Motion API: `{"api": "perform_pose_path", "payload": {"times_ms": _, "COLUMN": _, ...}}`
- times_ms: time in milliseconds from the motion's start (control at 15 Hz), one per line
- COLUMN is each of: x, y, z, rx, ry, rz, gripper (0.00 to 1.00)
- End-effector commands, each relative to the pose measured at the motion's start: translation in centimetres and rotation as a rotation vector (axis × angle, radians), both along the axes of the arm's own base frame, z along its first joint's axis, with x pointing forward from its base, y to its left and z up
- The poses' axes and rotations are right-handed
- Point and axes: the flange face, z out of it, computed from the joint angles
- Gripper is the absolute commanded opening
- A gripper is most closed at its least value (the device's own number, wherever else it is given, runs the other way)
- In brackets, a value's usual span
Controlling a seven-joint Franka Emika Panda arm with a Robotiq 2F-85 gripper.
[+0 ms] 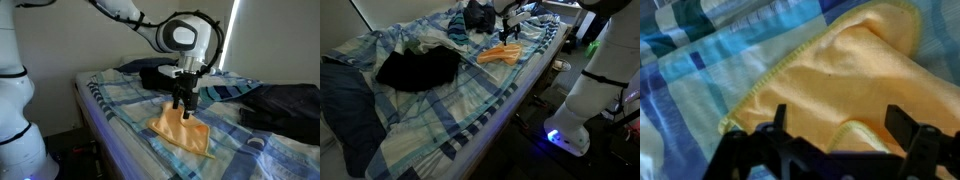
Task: Unfold the yellow towel
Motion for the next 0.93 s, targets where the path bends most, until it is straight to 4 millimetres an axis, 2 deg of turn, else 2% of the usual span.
{"api": "perform_pose_path", "payload": {"times_ms": 0, "x": 0.8, "y": 0.1, "z": -0.6, "rx": 0.001, "ry": -0.024, "rz": 0.199, "gripper": 1.0}}
{"api": "perform_pose_path", "payload": {"times_ms": 267, "x": 2.1, "y": 1.2, "z": -1.6, "rx": 0.025, "ry": -0.061, "rz": 0.417, "gripper": 1.0}}
{"api": "perform_pose_path", "payload": {"times_ms": 733, "x": 3.6, "y": 4.7, "z": -4.5, "rx": 0.101, "ry": -0.053, "rz": 0.763, "gripper": 1.0}}
{"api": "perform_pose_path", "payload": {"times_ms": 800, "x": 3.7, "y": 4.9, "z": -4.9, "rx": 0.113, "ry": -0.045, "rz": 0.783, "gripper": 0.83}}
{"api": "perform_pose_path", "payload": {"times_ms": 867, "x": 3.8, "y": 4.8, "z": -5.3, "rx": 0.125, "ry": -0.038, "rz": 0.792, "gripper": 0.74}}
